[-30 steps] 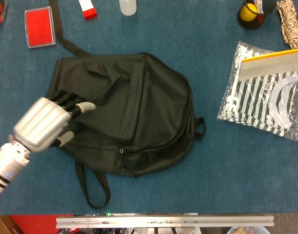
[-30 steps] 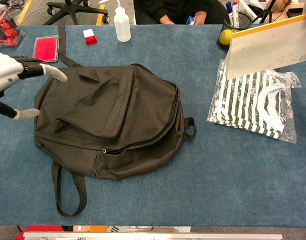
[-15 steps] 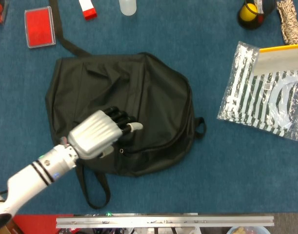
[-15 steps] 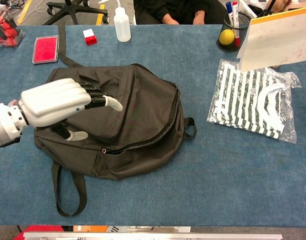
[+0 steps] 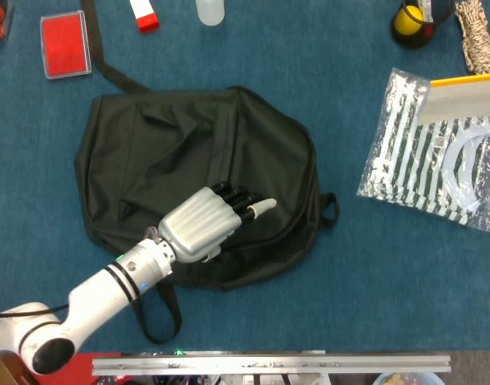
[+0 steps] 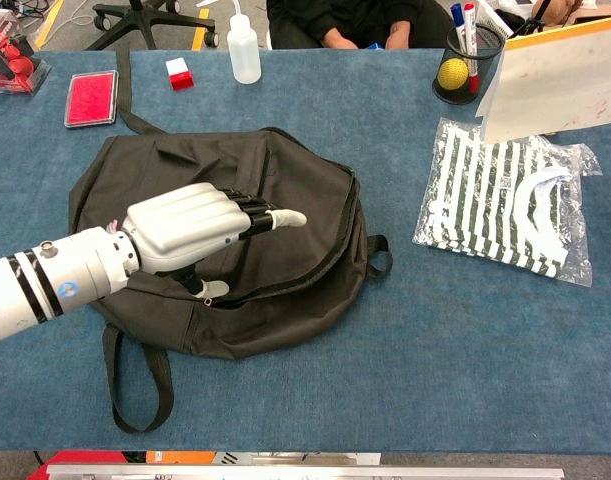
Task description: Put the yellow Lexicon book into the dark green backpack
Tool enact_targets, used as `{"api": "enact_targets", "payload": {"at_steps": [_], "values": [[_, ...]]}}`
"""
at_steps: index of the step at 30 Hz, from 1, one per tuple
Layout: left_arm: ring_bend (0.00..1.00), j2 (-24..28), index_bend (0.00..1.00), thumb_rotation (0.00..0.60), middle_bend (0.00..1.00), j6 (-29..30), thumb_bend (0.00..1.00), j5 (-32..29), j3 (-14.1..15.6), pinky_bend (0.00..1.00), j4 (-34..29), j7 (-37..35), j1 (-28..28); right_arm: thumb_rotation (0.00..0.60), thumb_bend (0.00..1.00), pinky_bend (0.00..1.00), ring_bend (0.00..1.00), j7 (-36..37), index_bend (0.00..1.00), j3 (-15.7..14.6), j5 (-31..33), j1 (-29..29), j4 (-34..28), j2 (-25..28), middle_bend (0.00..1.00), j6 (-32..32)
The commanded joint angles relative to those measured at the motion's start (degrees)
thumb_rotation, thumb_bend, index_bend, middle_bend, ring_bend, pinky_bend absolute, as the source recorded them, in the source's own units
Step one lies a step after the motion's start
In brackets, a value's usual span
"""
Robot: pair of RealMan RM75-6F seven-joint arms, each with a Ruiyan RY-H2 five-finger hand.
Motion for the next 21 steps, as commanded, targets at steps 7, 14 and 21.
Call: {"api": "enact_targets", "payload": {"at_steps": [7,14,21], "values": [[0.13,-5.9,0.0,0.6,0.1,0.5,0.2,-8.8,-0.5,0.22,-0.1,6.9,-3.2,0.6,0.54,0.65,0.51,1.1,0.72,-0.2,0.2,-0.1,0.3,0.2,0.6,0.2],[0.12,-11.0,0.0,0.6,0.09,1.6,0.19,-14.9,-0.9,0.21,1.7,11.1,-6.2,0.6,0.54,0.65,0.51,1.7,0.72,-0.3,0.5,-0.3,0.6,0.4,0.6,0.3],[0.12,-15.0,0.0,0.6,0.08,3.8,0.19,-20.5,-2.1,0.21,4.3,13.4,-8.8,0.6,0.54,0.65,0.51,1.9,0.72,-0.3,0.7,-0.5,0.7,0.5,0.6,0.6]]}}
